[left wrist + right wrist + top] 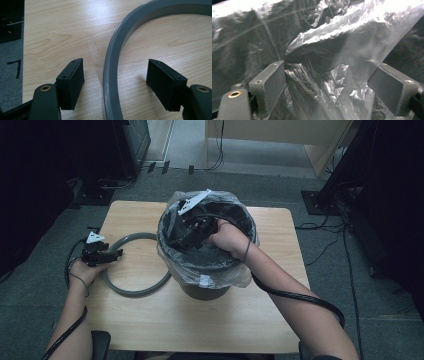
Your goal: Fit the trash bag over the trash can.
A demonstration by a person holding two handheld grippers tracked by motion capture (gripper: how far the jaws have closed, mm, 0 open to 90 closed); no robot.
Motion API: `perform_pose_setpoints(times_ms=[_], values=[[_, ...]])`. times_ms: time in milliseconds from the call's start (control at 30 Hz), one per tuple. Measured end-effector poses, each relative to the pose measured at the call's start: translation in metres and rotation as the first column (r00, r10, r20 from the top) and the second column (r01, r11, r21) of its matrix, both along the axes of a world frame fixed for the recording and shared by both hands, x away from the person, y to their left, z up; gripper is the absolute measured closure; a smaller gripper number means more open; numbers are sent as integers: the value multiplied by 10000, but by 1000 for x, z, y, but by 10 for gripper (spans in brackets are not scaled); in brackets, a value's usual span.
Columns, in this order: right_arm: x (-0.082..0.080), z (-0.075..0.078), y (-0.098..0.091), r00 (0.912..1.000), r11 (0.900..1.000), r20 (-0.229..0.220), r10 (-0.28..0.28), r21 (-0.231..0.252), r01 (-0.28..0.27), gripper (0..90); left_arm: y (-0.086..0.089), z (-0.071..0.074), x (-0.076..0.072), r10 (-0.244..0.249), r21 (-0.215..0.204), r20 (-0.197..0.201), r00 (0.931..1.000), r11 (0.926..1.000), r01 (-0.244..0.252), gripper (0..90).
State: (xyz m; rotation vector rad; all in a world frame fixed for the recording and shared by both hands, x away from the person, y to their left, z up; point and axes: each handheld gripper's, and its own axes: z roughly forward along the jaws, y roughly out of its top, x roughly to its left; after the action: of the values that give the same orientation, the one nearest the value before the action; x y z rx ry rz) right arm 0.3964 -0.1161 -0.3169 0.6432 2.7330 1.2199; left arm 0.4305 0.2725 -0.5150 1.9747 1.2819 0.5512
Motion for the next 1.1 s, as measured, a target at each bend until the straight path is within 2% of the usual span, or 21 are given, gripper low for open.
perform_pose_setpoints(times_ms=[67, 167, 233, 300, 333, 467, 533, 600, 700, 767, 867, 1000, 1100], values=[[2, -3, -1, 9996, 9998, -224, -162, 62, 163, 150, 1, 0, 0, 33, -114, -2, 10000, 9999, -33, 298], [4, 4, -12, 9979, 9980, 256, -593, 235, 587, 150, 1, 0, 0, 67, -142, -11, 10000, 9999, -67, 298], [5, 11, -25, 9921, 9901, 340, -1206, 769, 1178, 150, 1, 0, -1, 98, -163, -23, 9999, 9998, -98, 298], [5, 16, -36, 9816, 9763, 240, -1896, 1108, 1859, 149, 0, 0, -1, 81, -114, -12, 10000, 9999, -81, 298], [5, 17, -42, 9730, 9674, 262, -2292, 1166, 2247, 149, 0, 0, -1, 88, -116, -12, 10000, 9999, -88, 297], [8, 17, -49, 9455, 9439, 513, -3217, 960, 3159, 150, 0, 0, -1, 174, -224, -25, 9998, 9996, -175, 297], [11, 15, -50, 9357, 9365, 662, -3466, 803, 3413, 150, 1, 0, -1, 170, -275, -49, 9998, 9995, -171, 297], [16, 12, -50, 9220, 9240, 700, -3807, 662, 3765, 157, 1, 0, 0, 164, -344, -61, 9998, 9993, -166, 298], [19, 6, -47, 9269, 9281, 562, -3710, 555, 3681, 154, 2, 0, 0, 204, -434, -57, 9998, 9988, -206, 298], [21, 0, -44, 9334, 9353, 590, -3538, 310, 3526, 155, 2, 0, 0, 232, -482, -76, 9997, 9986, -236, 298], [24, -7, -42, 9414, 9422, 385, -3350, 78, 3350, 193, 2, 0, 0, 236, -509, -90, 9997, 9984, -241, 297], [25, -8, -43, 9394, 9399, 301, -3414, 112, 3412, 195, 3, 0, 0, 235, -545, -111, 9997, 9982, -240, 298], [28, -10, -42, 9444, 9440, 75, -3287, 313, 3284, 168, 2, 0, 0, 260, -580, -100, 9996, 9980, -265, 298]])
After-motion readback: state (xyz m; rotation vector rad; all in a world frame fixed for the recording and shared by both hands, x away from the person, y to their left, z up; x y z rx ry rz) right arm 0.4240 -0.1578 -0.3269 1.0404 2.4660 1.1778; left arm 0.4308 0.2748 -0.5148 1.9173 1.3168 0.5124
